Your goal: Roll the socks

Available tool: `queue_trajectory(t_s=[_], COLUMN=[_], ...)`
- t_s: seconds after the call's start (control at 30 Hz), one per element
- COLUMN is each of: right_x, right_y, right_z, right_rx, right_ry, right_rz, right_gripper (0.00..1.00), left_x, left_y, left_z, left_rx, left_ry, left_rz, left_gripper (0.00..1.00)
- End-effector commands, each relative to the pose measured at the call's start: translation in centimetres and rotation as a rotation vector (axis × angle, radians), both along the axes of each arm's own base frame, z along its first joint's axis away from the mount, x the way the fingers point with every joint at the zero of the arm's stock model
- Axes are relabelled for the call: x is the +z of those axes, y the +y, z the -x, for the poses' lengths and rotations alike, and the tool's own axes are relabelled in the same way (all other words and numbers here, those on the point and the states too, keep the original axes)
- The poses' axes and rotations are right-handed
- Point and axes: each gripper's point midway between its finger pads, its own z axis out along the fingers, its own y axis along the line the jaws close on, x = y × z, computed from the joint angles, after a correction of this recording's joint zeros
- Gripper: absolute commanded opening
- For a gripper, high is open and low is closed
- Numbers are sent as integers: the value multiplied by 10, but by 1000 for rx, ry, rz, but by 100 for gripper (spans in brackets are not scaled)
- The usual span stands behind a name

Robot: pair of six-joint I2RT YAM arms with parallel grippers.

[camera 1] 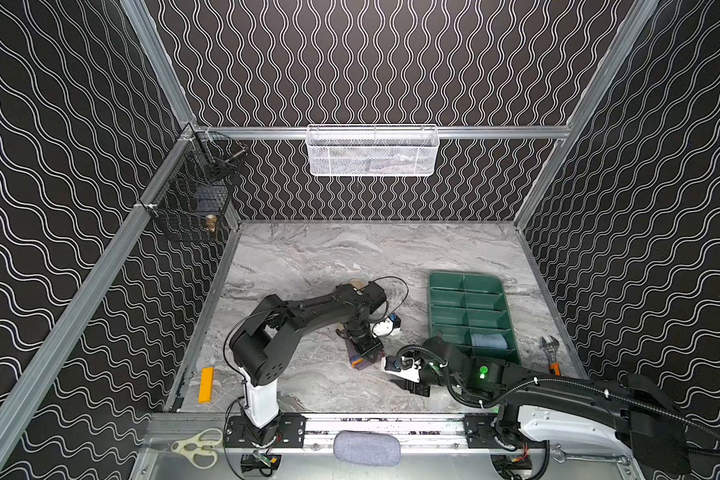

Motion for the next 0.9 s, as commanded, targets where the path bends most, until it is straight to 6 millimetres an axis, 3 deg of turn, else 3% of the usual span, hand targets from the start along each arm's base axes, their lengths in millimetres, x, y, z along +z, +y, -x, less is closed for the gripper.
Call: queue_trajectory(t_s=[0.0,0.23,0.4,0.53,0.67,0.87], right_x=[16,-2,-11,-21,-25,-22], right_y=[16,-7,-15,-16,-11,19], right_z=[-2,-29,-31,-31,-39,-50], right_rx=[-41,-131,-123,-100,-69,23], right_ry=[62,-109,-147,-175,-272,-414], right_rz=[-93,44,86,93,89,54], right_gripper=[49,52,53,53,54,55], left_x=[-6,-14,-8,9,42,93], left_y=[13,13,13,18,18,33], left_z=[-9,-11,-17,-21,-24,-29], left_rx=[-19,-1,31,51,82,167], left_ry=[-77,-62,-111,-175,-256,-429], left_rz=[-54,-88,-77,-64,3,83], left_gripper=[8,45,69,75,82,85])
